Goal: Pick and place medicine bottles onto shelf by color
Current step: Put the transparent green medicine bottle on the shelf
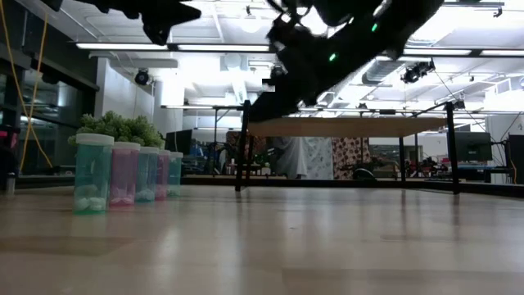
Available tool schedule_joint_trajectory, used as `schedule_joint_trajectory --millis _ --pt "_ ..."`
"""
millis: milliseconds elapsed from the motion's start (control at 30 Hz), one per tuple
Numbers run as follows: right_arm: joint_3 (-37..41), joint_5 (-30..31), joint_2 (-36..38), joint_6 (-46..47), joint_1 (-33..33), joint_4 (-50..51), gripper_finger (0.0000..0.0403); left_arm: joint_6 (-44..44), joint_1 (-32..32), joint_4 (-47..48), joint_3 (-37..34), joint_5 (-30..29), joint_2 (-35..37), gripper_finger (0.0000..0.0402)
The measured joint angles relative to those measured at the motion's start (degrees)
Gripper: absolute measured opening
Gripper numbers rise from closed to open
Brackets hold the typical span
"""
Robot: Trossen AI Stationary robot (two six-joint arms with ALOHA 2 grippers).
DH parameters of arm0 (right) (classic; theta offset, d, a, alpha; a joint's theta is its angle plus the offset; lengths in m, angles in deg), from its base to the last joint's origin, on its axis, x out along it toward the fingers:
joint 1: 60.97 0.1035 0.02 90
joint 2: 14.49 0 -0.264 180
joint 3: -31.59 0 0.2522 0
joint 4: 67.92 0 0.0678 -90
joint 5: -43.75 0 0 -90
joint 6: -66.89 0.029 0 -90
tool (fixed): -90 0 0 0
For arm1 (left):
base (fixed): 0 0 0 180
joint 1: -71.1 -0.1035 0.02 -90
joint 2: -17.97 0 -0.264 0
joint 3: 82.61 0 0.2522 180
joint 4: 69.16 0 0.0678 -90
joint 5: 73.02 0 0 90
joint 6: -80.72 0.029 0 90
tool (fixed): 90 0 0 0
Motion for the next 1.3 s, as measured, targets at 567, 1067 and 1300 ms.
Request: schedule_joint_trajectory --millis 567,1067,1300 --pt "-7.1 -17.1 -24.9 8.0 -6.7 -35.2 0.0234 -1.3 0.0 2.7 0.0 -0.7 3.2 0.0161" --pt "-13.3 -14.6 -26.9 4.4 -6.8 -28.6 0.0231 -1.3 0.0 2.9 0.0 -1.1 3.1 0.0161" --pt "-13.3 -16.1 -26.9 4.5 -6.8 -28.7 0.0187 -1.3 0.0 2.9 0.0 -1.8 3.1 0.0161"
